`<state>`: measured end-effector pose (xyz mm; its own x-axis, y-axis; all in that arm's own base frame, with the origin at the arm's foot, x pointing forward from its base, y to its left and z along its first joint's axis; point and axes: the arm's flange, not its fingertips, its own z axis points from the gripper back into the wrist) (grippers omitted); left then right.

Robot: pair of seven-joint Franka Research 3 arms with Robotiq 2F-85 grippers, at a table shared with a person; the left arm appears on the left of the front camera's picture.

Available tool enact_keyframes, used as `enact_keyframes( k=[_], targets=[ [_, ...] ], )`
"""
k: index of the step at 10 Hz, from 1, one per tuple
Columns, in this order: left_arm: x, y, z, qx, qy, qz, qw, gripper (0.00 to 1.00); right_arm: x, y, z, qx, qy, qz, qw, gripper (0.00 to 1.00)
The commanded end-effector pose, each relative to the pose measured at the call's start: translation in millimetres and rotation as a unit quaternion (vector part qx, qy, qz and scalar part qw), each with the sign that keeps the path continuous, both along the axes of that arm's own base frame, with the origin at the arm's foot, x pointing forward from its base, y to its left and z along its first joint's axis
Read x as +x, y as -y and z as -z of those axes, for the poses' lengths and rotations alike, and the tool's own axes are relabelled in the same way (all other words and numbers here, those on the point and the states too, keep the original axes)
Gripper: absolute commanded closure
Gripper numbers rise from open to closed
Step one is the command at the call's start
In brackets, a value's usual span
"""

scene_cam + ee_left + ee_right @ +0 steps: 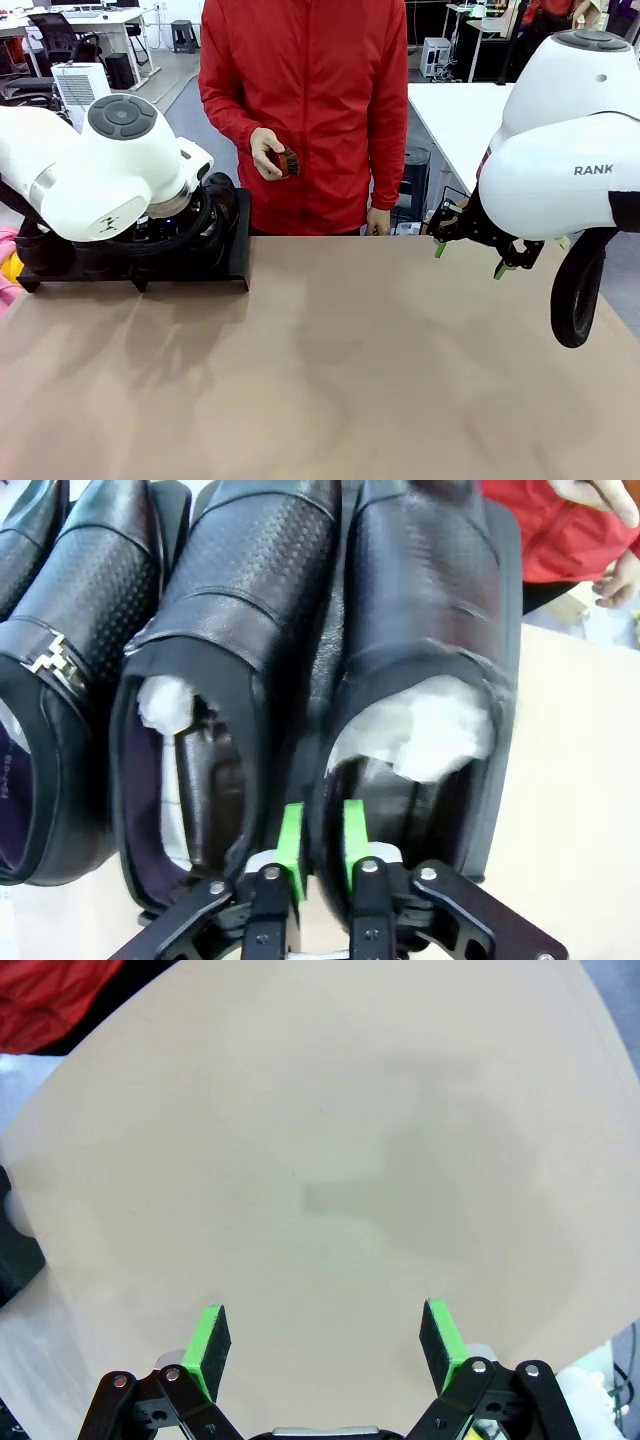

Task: Organize the shoes by placing them on the stand.
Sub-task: Place the Shoe from the middle of the table onto the Shoes Stand.

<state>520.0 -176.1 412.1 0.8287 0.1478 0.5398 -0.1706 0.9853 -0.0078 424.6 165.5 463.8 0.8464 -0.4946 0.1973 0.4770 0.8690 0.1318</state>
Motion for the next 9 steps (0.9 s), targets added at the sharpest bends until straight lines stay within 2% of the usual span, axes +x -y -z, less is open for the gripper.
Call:
enact_keyframes(
  k=[1, 8, 9],
  targets=[
    [3.9, -0.8, 2.1, 0.005, 0.014, -0.012, 1.0, 0.41, 1.9, 1.0, -1.9, 0.009, -0.002, -0.008, 1.0, 0.0],
    [-18.9, 4.9, -36.1, -0.029, 0.025, -0.004, 0.999, 0.41, 1.9, 1.0, -1.9, 0.009, -0.002, -0.008, 1.0, 0.0],
    [-51.0, 11.0, -84.9, -0.027, 0.067, -0.001, 0.997, 0.41, 1.9, 1.0, -1.9, 0.009, -0.002, -0.008, 1.0, 0.0]
  ],
)
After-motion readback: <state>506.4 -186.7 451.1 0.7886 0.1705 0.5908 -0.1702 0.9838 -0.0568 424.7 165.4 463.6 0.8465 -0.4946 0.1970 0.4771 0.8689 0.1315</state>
